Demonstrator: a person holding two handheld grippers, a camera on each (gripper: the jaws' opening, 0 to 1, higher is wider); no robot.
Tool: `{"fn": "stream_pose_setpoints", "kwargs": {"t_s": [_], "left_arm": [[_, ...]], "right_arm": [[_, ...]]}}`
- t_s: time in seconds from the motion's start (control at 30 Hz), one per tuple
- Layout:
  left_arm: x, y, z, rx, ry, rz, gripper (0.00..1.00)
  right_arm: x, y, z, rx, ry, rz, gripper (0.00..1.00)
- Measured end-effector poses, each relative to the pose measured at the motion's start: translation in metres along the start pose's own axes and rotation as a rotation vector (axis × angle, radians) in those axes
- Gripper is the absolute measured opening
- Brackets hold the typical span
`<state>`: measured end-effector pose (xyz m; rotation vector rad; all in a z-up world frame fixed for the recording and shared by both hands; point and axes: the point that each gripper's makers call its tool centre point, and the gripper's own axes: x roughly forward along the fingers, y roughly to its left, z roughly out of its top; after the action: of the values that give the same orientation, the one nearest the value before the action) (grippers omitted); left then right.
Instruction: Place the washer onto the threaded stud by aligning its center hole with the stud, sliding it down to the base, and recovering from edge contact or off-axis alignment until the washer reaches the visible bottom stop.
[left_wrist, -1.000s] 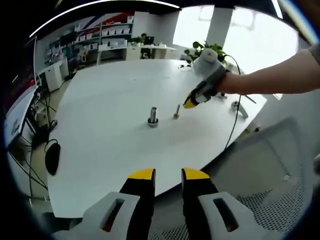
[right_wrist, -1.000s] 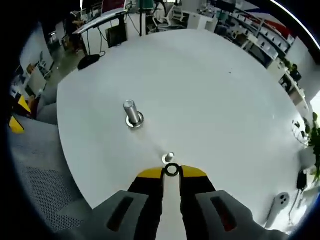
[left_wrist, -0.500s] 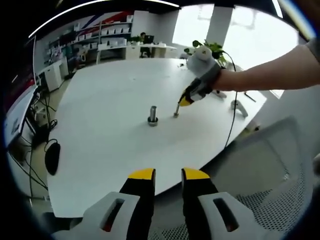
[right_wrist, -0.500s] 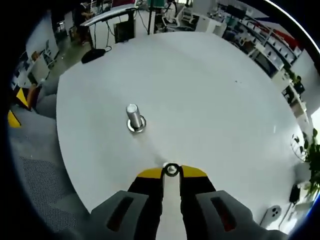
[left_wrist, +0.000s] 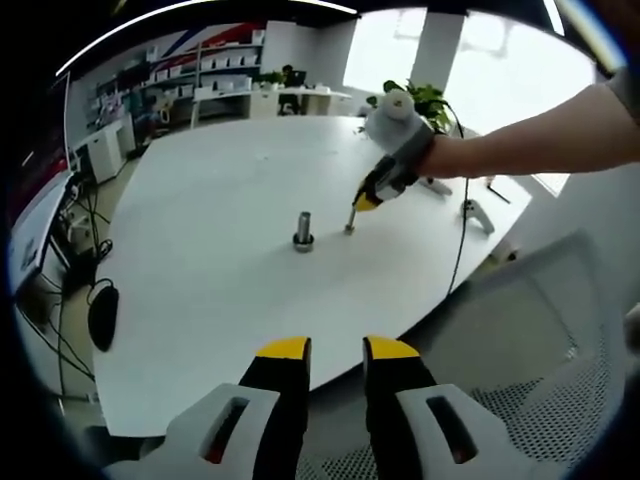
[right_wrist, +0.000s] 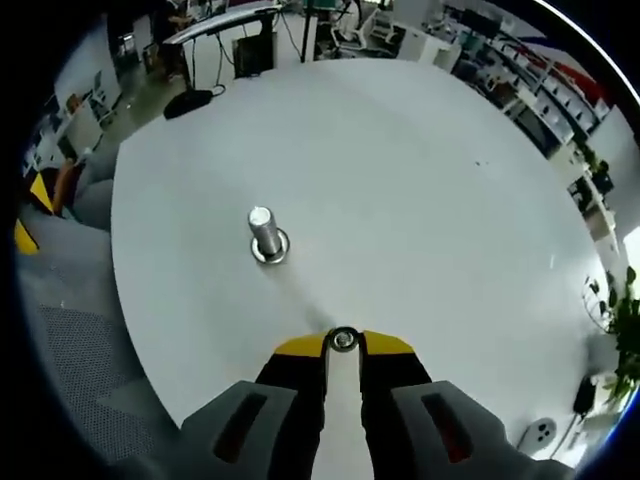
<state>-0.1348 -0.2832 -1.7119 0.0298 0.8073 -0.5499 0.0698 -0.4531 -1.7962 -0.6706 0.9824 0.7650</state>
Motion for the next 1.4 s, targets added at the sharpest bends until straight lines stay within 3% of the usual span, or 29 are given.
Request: {"fn": "stream_pose_setpoints", "kwargs": {"t_s": [0.8,1.13,1.4], "left_arm": [[0.0,0.001,-0.001,-0.008,0.004,0.004,0.18],[0.0,0.002,-0.003,-0.011,0.015,0.009,0.18],[0.001,0.003,-0.004,-0.011,0.023,0.012,0.18]], "right_arm": [[0.038,0.003,-0.019,0.016,0.078,0.039,0.14],[0.037,0.006,-0.019,0.061,0.037,0.065,0.19],[0.017,0.006,-0.03,0.035,-0.005,0.047,0.22]]}}
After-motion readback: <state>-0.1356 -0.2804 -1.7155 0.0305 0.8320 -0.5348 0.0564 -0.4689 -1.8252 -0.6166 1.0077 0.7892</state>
